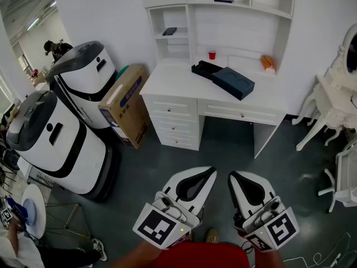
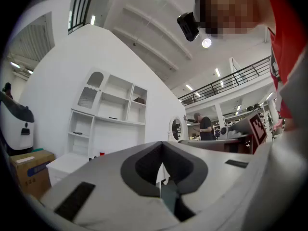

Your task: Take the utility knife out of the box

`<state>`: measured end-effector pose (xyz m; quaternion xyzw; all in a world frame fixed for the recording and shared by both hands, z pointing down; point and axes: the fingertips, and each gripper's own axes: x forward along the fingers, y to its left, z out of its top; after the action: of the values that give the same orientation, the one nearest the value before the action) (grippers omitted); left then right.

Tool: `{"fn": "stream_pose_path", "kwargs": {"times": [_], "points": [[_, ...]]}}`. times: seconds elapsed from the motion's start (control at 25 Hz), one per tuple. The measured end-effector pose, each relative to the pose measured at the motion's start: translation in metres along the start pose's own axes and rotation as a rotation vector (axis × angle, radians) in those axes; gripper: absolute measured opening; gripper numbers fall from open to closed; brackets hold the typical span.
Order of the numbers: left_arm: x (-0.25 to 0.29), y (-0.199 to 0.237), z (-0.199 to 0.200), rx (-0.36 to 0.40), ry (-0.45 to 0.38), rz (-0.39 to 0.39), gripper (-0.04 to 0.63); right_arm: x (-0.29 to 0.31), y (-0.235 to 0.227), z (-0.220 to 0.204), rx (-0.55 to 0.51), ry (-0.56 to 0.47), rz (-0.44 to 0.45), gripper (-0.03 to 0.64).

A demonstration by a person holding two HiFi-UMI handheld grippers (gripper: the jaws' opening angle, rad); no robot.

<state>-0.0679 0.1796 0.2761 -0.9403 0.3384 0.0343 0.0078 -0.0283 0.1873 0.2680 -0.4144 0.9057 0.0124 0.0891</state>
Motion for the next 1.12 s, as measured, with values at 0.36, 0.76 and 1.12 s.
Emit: {"fn": "stream_pose_path", "kwargs": {"times": [0.36, 0.76, 1.12], "points": [[0.005, -0.002, -0.001, 0.007, -0.002, 0.009, 0.021, -0.005, -0.006, 0.001, -0.001, -0.002, 0.001, -0.011], [0.017, 0.005, 0.006, 0.037, -0.068, 0.063, 0.021, -0.012, -0.020, 0.003, -0.006, -0.005, 0.035, -0.006], [0.047, 0.004, 0.006, 0.047, -0.082, 0.115, 0.021, -0.024, -0.057, 0.009, -0.008, -0.014, 0.061, -0.006]]}}
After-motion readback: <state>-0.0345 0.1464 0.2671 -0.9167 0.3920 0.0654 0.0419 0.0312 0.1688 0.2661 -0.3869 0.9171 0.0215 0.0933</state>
